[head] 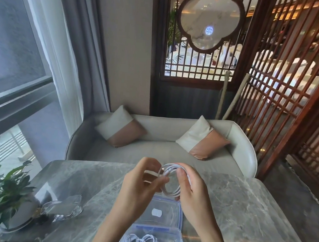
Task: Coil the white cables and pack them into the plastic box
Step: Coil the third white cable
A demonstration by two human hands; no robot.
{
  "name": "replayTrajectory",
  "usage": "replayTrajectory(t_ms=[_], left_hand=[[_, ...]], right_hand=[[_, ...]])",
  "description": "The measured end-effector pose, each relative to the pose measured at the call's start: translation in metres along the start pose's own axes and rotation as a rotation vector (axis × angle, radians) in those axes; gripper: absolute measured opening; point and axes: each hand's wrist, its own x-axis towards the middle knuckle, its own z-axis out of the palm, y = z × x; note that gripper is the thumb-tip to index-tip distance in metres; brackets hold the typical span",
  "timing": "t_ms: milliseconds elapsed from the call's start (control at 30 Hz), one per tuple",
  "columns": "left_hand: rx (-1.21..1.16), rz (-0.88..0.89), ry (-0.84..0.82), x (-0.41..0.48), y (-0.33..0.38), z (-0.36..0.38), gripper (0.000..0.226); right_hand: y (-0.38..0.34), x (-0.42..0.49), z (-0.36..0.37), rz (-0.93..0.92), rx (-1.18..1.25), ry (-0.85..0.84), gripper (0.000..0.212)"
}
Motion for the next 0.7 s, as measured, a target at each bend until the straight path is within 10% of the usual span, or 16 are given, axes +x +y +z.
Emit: replayTrajectory(t_ms=[233,467,700], left_hand=[[0.499,0.305,0.014,0.001,0.001,-0.017,0.013],[0.311,0.291,0.061,0.01,0.008,-0.034,0.027],[0.091,0.009,-0.074,0.013,0.0,-0.032,0.013]], right_hand=[[-0.002,-0.004,0.0,-0.007,-0.016,-0.194,0.024],[-0.011,-0.005,-0.012,0.013,0.013,-0.425,0.032],[-0.015,-0.004,-0.008,-0.004,-0.034,-0.181,0.022]])
